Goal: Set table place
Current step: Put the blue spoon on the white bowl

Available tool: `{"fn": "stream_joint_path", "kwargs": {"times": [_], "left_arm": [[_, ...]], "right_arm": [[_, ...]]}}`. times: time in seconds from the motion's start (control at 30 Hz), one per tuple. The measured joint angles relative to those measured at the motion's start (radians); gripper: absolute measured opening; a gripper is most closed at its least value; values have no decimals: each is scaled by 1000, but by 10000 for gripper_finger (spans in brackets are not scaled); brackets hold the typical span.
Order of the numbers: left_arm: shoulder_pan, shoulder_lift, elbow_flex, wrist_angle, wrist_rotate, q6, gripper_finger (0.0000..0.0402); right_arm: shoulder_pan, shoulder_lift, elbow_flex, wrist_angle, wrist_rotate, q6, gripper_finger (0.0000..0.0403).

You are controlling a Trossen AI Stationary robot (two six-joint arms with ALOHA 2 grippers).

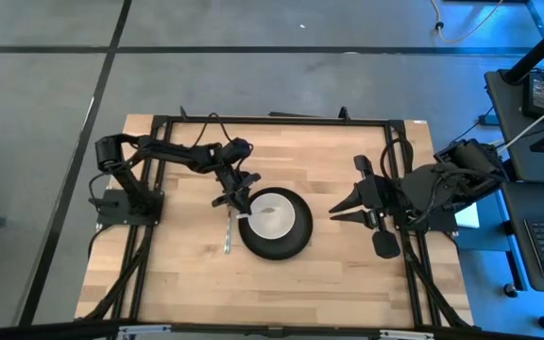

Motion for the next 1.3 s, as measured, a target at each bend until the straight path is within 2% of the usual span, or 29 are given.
{"fn": "stream_joint_path", "kwargs": {"times": [0.5, 0.77, 1.0, 1.3], "left_arm": [[6, 0, -43, -6, -23, -18, 18], [-1, 30, -42, 6, -25, 28, 50], [0, 54, -43, 14, -33, 28, 51], [47, 54, -43, 34, -33, 28, 53]], "right_arm": [[0, 0, 0, 0, 0, -1, 58], [0, 0, 0, 1, 0, 9, 58], [0, 0, 0, 1, 0, 28, 58], [0, 0, 0, 1, 0, 24, 58]]}}
